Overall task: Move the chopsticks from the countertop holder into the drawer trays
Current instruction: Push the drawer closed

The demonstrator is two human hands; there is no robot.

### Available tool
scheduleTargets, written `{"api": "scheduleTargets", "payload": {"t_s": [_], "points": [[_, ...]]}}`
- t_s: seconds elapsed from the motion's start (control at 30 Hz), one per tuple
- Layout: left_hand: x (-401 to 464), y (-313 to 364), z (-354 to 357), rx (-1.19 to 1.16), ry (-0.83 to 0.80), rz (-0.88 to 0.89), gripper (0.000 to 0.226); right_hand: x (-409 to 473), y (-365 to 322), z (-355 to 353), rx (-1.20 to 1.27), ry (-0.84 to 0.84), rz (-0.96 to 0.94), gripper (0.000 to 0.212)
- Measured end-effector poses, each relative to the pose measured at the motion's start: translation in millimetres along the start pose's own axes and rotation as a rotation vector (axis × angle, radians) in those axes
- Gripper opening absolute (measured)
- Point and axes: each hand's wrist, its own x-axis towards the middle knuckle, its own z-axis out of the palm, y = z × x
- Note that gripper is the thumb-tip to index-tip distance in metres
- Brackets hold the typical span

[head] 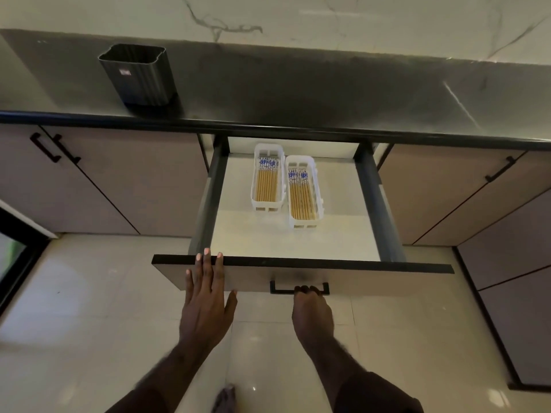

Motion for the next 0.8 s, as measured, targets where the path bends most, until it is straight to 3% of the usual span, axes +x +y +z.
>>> {"api": "scheduleTargets", "payload": {"t_s": [0.37, 0.8], "points": [[14, 5, 5, 0.032, 0.021, -0.004, 0.093, 16, 2, 8, 0.128, 0.015, 0.055, 0.030], [91, 7, 7, 0.085, 0.037, 0.010, 0.090, 91, 9, -2, 0.060, -0.003, -0.101, 0.055]]}}
